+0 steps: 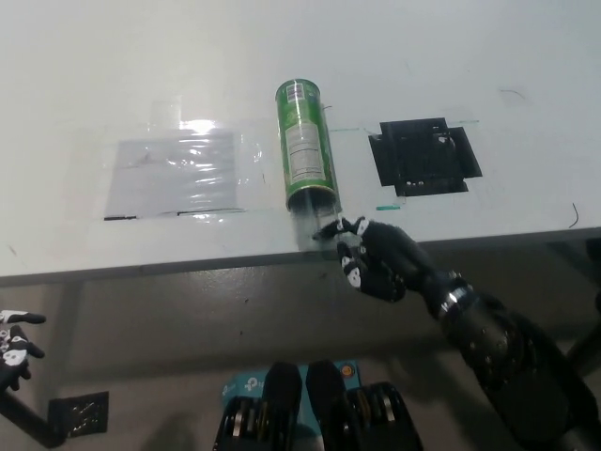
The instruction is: The robot uses its right hand finger to pull out the chips tray kept inside a container in the middle of the desk
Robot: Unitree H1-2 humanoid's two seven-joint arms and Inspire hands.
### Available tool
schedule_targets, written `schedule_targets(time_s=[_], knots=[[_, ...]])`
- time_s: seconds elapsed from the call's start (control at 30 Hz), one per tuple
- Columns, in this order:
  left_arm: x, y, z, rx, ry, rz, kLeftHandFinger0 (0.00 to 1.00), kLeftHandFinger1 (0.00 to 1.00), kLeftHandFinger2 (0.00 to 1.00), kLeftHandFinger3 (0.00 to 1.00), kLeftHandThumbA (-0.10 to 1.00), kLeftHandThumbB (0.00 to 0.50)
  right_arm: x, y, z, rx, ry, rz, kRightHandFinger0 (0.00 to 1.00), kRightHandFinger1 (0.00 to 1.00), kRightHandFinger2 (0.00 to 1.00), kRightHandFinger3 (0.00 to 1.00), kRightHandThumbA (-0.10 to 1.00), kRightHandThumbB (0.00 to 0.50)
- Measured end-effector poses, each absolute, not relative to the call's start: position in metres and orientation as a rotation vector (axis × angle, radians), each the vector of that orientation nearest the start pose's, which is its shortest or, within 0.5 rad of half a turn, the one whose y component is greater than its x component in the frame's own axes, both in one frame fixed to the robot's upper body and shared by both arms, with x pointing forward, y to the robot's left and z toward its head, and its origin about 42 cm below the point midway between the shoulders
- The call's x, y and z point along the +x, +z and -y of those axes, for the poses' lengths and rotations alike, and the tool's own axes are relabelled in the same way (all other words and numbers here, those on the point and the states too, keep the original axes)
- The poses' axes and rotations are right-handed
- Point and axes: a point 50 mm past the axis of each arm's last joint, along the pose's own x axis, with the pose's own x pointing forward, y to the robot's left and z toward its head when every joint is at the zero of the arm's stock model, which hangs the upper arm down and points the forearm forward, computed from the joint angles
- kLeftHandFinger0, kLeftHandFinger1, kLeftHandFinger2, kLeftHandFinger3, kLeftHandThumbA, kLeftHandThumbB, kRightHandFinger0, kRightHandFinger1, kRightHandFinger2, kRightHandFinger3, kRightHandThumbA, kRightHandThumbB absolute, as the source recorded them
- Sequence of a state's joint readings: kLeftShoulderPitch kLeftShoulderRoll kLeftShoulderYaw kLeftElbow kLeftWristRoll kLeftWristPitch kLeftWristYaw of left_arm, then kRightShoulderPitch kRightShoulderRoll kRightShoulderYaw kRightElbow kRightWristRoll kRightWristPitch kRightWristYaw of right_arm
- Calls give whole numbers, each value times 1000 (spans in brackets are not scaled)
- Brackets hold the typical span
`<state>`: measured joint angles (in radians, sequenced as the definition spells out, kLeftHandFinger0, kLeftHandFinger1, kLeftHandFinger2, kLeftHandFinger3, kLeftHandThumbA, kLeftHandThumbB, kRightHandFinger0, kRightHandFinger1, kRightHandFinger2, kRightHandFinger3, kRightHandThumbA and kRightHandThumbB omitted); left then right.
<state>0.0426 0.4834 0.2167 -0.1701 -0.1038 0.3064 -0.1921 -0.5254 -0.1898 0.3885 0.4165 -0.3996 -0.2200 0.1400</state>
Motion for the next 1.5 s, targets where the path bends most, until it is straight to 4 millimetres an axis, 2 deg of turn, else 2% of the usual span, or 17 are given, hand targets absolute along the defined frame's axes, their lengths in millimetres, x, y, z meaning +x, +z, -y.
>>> schedule_targets(time_s=[0.17,0.23,0.4,0.6,0.63,0.67,0.7,0.83,0.87,1.0,1.1,1.13,1.17,1.2,1.3,1.43,1.5], knots=[[265,170,-401,357,32,-150,238,270,367,554,160,0,399,145,142,-725,604,305,29,72,710,722,-100,186],[265,171,-401,357,32,-149,237,268,367,552,152,0,393,142,143,-716,606,303,120,158,744,744,-100,172],[265,171,-401,358,32,-150,243,274,369,555,159,0,379,139,145,-691,605,286,20,72,754,763,-100,161],[265,171,-401,358,33,-150,247,271,357,564,189,0,375,137,143,-675,615,275,39,94,726,748,-100,169],[265,171,-401,358,33,-151,257,279,365,558,193,0,375,137,143,-672,615,275,22,79,737,770,-100,155],[265,171,-401,358,33,-152,256,278,363,556,193,0,375,137,143,-670,615,275,1,51,818,833,-100,136],[265,171,-401,358,33,-151,260,281,367,546,191,0,375,138,143,-669,615,276,0,7,1000,1000,-100,135],[265,170,-401,359,33,-152,249,271,364,535,185,0,374,141,142,-670,611,282,0,0,1000,1000,-100,177],[265,170,-401,359,33,-152,240,269,365,534,188,0,374,142,141,-670,610,288,132,251,1000,1000,-100,215],[264,170,-401,358,33,-155,263,286,374,542,209,0,376,148,141,-677,611,297,123,312,1000,1000,-100,264],[264,169,-401,358,33,-157,262,284,374,541,198,0,385,159,142,-678,604,316,239,470,1000,1000,-100,238],[263,169,-402,358,33,-158,261,284,374,541,196,0,388,165,143,-677,598,324,238,470,1000,1000,-100,238],[263,169,-402,358,33,-159,247,274,364,544,198,0,391,170,144,-674,593,334,188,303,1000,1000,-100,224],[263,168,-402,358,33,-160,235,267,357,543,197,0,393,178,146,-673,587,349,123,254,1000,1000,-100,220],[262,168,-402,358,33,-162,232,265,355,543,195,0,392,199,151,-667,571,398,55,207,1000,1000,-100,199],[261,166,-402,357,34,-167,222,256,344,530,189,0,381,224,163,-666,560,450,99,216,1000,1000,-100,196],[260,165,-403,356,35,-171,222,257,346,531,186,0,374,231,174,-676,546,451,56,174,1000,1000,-100,207]])
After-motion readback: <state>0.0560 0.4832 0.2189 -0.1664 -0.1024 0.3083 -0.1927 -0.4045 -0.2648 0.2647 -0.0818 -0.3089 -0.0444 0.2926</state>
